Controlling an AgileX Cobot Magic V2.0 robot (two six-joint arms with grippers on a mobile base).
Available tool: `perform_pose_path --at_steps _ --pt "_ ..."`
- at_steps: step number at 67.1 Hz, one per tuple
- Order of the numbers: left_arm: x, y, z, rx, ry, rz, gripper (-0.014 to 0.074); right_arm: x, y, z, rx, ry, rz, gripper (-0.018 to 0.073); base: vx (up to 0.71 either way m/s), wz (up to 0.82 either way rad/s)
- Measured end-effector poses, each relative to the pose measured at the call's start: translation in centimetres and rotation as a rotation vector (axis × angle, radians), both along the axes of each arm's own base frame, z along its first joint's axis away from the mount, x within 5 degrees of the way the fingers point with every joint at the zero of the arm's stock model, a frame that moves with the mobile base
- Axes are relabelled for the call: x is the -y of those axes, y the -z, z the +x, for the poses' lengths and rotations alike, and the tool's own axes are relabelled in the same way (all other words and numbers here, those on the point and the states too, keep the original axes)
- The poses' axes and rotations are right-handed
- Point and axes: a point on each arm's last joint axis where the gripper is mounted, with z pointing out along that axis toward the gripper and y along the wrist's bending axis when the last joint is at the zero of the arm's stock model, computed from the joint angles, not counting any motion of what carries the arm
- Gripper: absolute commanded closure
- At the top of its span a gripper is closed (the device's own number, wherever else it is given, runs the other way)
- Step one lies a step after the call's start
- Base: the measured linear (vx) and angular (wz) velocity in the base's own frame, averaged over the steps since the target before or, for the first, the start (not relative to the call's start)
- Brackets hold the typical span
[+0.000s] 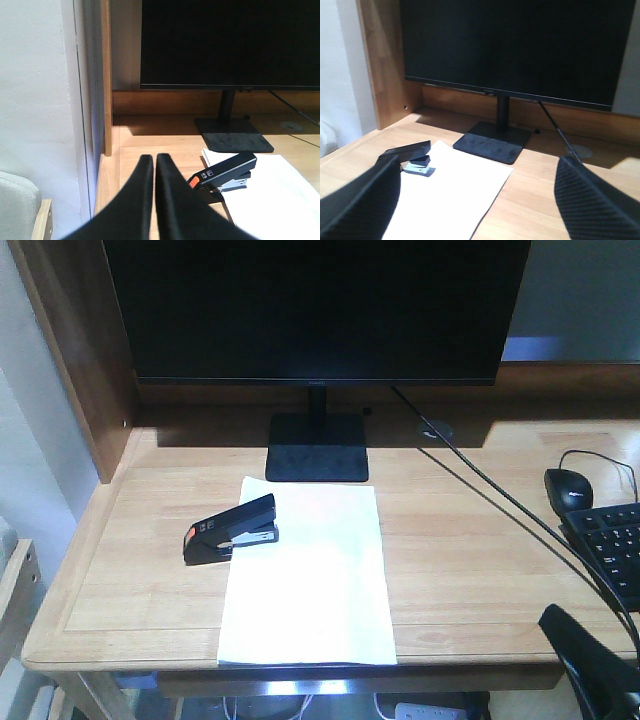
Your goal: Grab stapler and paper to desk for stapling
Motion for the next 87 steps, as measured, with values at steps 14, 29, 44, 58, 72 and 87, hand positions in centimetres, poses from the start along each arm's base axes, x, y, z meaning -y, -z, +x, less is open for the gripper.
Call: perform_pose_path --at_steps 14,29,44,58,72,87 --pt "0.0 0.0 0.0 0.000 0.000 -0.001 0.0603 0.1 0.0 0.0 -0.005 0.011 0.013 0.0341 0.00 0.00" --pt "0.0 0.0 0.0 0.000 0.000 -0.001 0.0603 0.1 0.0 0.1 -0.016 0.015 0.036 0.0571 0.00 0.00" --pt "0.0 0.0 0.0 0.000 0.000 -0.001 0.0603 0.1 0.0 0.1 -0.017 0.018 0.039 0.0568 0.00 0.00" --pt "0.0 0.2 0.1 -0.006 0.000 0.000 0.0603 0.1 0.0 0.1 -0.017 0.018 0.039 0.0568 0.00 0.00" --pt "0.0 2.7 -0.1 -0.027 0.005 0.025 0.0603 0.1 0.0 0.1 -0.017 0.019 0.039 0.0568 0.00 0.00" --pt "0.0 5.8 0.5 -0.016 -0.029 0.044 0.0603 0.1 0.0 0.1 -0.017 0.019 0.039 0.0568 0.00 0.00"
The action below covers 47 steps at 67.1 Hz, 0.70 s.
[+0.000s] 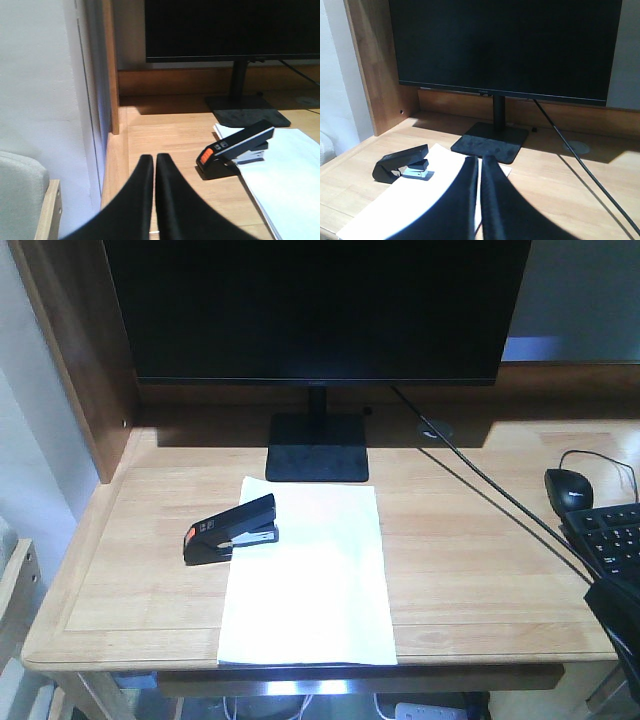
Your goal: Grab stapler and paper to desk for stapling
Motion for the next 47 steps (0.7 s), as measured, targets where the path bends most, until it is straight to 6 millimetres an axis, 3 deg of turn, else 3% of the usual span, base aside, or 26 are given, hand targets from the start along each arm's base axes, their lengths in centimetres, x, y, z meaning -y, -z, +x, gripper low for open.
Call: perform_pose_path --at_steps 11,47 --pt "-0.2 1.7 0.4 0.017 -0.038 0.005 0.0603 0.0 0.0 0.0 0.000 0.001 0.000 0.0568 0.00 0.00" --pt "-0.1 1.0 0.5 0.117 -0.027 0.092 0.0603 0.0 0.0 0.0 0.000 0.001 0.000 0.0568 0.00 0.00"
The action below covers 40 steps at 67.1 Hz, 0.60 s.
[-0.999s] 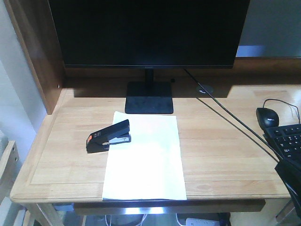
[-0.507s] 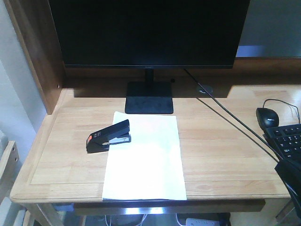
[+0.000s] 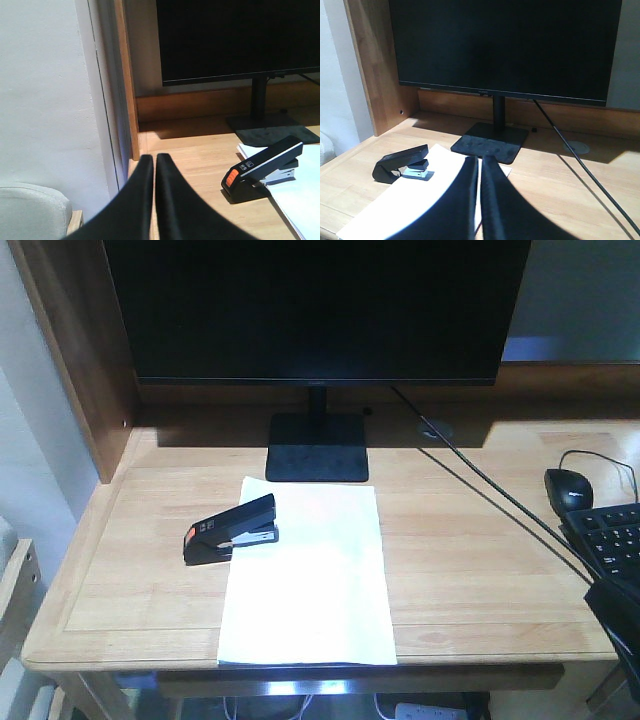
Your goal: Grab stapler and paper to desk for stapling
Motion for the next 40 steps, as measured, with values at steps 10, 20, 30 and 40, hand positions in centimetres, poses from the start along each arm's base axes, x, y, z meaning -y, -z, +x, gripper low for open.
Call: perform_pose_path --at_steps 10,20,30,40 --pt "0.00 -0.02 0.00 0.002 0.000 0.002 0.0603 0.00 0.00 0.00 0.000 0.000 0.000 0.0568 0.00 0.00" --pt "0.00 -0.05 0.00 0.005 0.000 0.002 0.0603 0.00 0.00 0.00 0.000 0.000 0.000 0.0568 0.00 0.00" --pt "0.00 -0.05 0.00 0.006 0.000 0.002 0.0603 0.00 0.00 0.00 0.000 0.000 0.000 0.0568 0.00 0.00" --pt "0.00 -0.06 0.00 0.006 0.000 0.002 0.0603 -0.08 -0.02 -0.07 0.003 -0.012 0.001 0.0568 0.00 0.00"
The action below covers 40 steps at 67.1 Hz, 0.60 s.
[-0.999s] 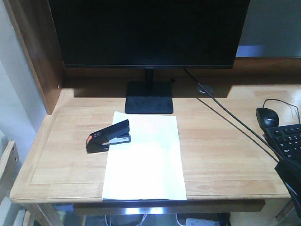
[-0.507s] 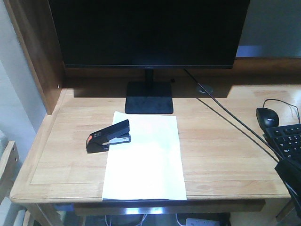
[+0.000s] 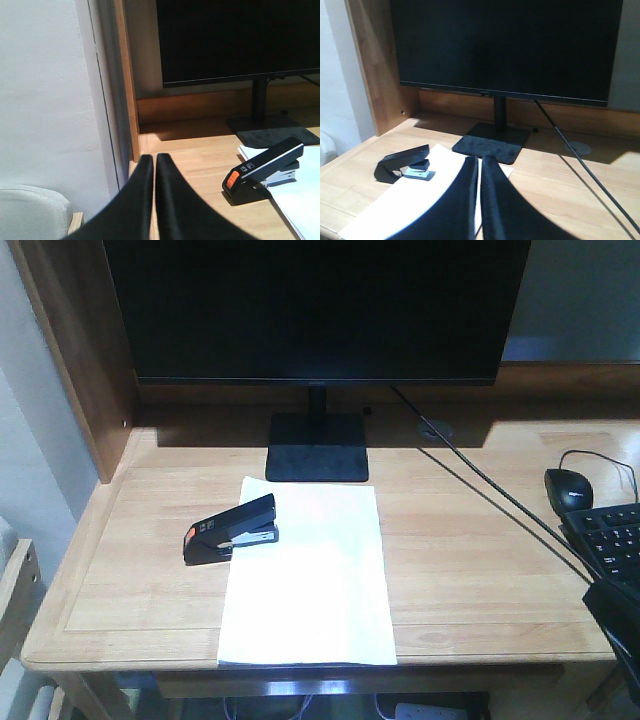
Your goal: Grab stapler and paper to desk for stapling
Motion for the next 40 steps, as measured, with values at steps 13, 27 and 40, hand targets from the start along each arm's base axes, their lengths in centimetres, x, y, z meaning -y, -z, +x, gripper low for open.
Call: perform_pose_path --at_steps 13,27,40 --pt "0.0 0.0 0.0 0.000 0.000 0.002 0.0603 -0.1 0.0 0.0 0.000 -0.007 0.000 0.0568 0.00 0.00" --pt "0.0 0.0 0.0 0.000 0.000 0.002 0.0603 0.5 0.4 0.3 -0.008 0.068 0.002 0.0568 0.00 0.00" --pt "0.0 0.0 0.0 0.000 0.000 0.002 0.0603 2.0 0.4 0.7 -0.004 0.253 0.000 0.0568 0.00 0.00"
